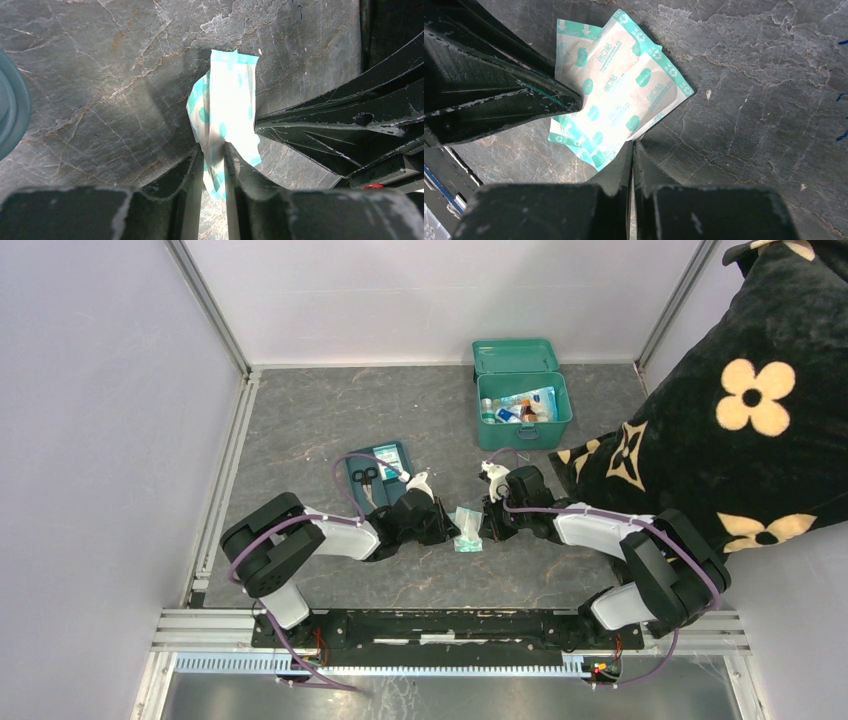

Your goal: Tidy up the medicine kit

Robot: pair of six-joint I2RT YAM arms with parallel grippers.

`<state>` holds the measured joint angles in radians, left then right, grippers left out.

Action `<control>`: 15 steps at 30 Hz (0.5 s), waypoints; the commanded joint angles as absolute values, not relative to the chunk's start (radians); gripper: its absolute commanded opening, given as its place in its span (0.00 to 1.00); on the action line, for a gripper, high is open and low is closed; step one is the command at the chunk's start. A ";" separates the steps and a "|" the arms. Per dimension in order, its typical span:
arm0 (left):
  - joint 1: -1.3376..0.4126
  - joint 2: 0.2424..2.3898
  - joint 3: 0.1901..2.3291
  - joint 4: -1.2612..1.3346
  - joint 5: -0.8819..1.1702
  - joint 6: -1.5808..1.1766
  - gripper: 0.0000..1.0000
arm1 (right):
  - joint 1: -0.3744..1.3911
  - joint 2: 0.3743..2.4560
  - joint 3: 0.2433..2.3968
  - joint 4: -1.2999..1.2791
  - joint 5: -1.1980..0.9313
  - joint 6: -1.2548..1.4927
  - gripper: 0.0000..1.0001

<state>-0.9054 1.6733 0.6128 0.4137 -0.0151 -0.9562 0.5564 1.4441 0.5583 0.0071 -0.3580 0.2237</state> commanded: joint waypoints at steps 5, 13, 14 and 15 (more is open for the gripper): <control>-0.913 1.669 0.645 0.235 -0.050 -0.885 0.10 | 0.564 1.371 0.524 -0.006 -0.263 0.236 0.06; -0.912 1.534 0.698 0.082 -0.152 -0.826 0.02 | 0.562 1.158 0.500 0.021 -0.076 0.250 0.08; -0.911 1.513 0.702 0.059 -0.171 -0.819 0.02 | 0.563 1.144 0.499 0.019 -0.063 0.248 0.08; -0.911 1.493 0.704 0.049 -0.180 -0.817 0.02 | 0.563 1.133 0.497 0.017 -0.056 0.247 0.08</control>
<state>-0.9066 1.5852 0.6617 0.1650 -0.0837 -0.8928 0.5610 1.1915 0.5049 -0.0071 -0.1596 0.2401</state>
